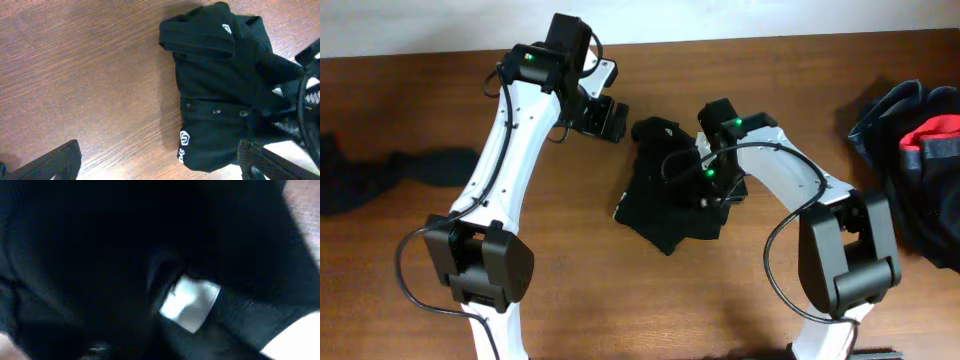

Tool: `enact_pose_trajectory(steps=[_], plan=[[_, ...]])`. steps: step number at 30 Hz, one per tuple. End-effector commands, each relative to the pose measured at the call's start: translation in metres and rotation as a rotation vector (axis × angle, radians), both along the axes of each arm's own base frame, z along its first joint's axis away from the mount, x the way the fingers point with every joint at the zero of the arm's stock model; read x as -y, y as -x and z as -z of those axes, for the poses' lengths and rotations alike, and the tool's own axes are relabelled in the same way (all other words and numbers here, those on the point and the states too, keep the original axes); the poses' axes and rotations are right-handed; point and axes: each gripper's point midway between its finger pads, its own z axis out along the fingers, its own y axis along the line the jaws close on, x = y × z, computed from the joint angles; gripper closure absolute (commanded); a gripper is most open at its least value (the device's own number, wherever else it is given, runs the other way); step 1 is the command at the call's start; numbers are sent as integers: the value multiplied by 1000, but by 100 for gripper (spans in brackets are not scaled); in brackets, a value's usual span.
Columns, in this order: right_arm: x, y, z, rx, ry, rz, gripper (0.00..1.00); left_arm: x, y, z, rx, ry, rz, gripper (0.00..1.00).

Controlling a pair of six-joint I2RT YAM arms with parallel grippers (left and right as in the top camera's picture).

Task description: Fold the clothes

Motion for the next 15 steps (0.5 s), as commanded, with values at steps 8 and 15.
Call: enact_pose_trajectory(steps=[8,15], plan=[[-10,-50,-52,188,-25,25,1,-1,-3,-18,58,4,15,1],[4,-62,-70,187,-52,151,1,0,-3,-10,39,2,16,1]])
